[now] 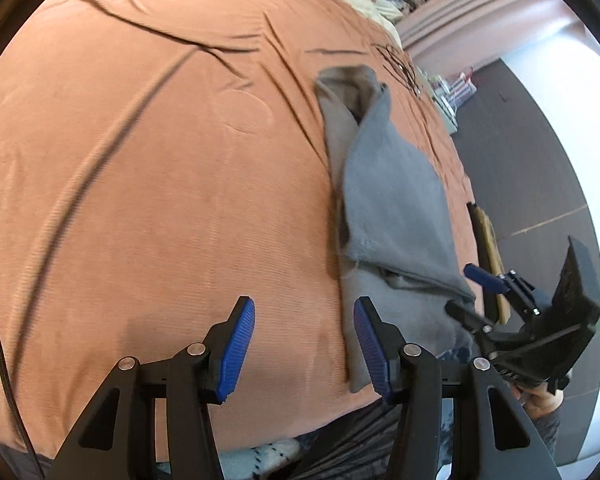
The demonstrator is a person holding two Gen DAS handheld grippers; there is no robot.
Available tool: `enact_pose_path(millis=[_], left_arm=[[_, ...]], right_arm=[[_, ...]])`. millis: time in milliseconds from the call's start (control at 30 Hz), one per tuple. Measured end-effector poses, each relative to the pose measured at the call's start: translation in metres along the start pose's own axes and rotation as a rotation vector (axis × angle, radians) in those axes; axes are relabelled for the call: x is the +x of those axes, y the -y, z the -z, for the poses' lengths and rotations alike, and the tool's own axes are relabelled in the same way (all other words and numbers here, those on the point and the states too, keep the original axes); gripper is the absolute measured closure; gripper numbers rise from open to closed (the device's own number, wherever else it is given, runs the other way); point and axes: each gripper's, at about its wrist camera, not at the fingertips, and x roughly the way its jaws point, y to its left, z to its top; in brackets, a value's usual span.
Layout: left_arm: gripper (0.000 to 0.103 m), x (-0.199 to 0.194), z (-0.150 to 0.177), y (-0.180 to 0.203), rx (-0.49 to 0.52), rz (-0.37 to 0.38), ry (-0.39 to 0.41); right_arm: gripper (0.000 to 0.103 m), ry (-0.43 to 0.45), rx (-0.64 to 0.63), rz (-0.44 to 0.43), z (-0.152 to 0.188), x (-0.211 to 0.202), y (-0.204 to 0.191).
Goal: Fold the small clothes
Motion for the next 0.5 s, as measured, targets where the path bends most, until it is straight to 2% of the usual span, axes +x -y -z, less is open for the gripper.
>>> enact_pose_path(millis=[100,233,433,500], left_arm=[[0.049,-0.005,-0.001,-0.006,-0.010,0.010,0.008],[0.049,-0.012,-0.003,-0.018,-0.024,0.015,0.022],[0.049,-0.014,-0.009,-0.033,-0.053,0.014,0.027],[0.049,-0.014,-0.011,-0.035,-0.056,0.014,0.027]], right_arm=[[0.043,-0.013,-0.054,0.004,-0.011,0.014,-0.011],[0.051,-0.036,-0.117,0.017,-0.025,0.033,-0.025],[0.053,-0.071,-0.172,0.030,-0.037,0.058,-0.040],[0.059,-0.071,-0.186,0.039,-0.040,0.064,-0.041]])
